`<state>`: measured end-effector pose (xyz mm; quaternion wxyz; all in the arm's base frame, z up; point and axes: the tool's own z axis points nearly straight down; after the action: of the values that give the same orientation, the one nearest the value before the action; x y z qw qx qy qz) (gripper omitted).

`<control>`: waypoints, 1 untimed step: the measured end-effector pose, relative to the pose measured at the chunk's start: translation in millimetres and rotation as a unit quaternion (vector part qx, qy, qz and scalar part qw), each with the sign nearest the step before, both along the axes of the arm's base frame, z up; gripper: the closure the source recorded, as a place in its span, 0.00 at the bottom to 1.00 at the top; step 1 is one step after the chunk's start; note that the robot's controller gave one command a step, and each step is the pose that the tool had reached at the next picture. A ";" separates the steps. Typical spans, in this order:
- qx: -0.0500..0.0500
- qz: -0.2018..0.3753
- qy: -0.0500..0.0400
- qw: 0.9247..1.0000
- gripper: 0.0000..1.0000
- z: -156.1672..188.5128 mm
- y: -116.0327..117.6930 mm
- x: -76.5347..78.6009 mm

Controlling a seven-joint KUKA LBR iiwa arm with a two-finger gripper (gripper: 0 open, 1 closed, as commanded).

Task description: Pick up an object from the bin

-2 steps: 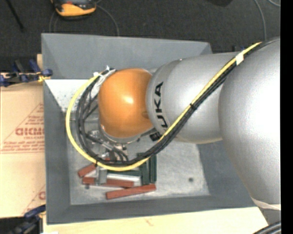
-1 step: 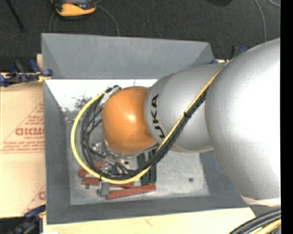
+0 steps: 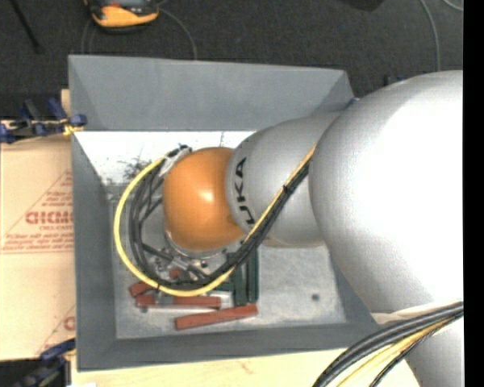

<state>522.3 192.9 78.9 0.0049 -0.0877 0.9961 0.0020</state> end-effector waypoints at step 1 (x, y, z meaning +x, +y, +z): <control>0.000 -0.001 0.000 1.000 0.00 0.0 0.0 0.0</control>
Offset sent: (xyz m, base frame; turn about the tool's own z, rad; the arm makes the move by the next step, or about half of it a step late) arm 0.0000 0.0000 0.0000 0.0000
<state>522.4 192.8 78.9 0.0049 -0.0871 0.9962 0.0021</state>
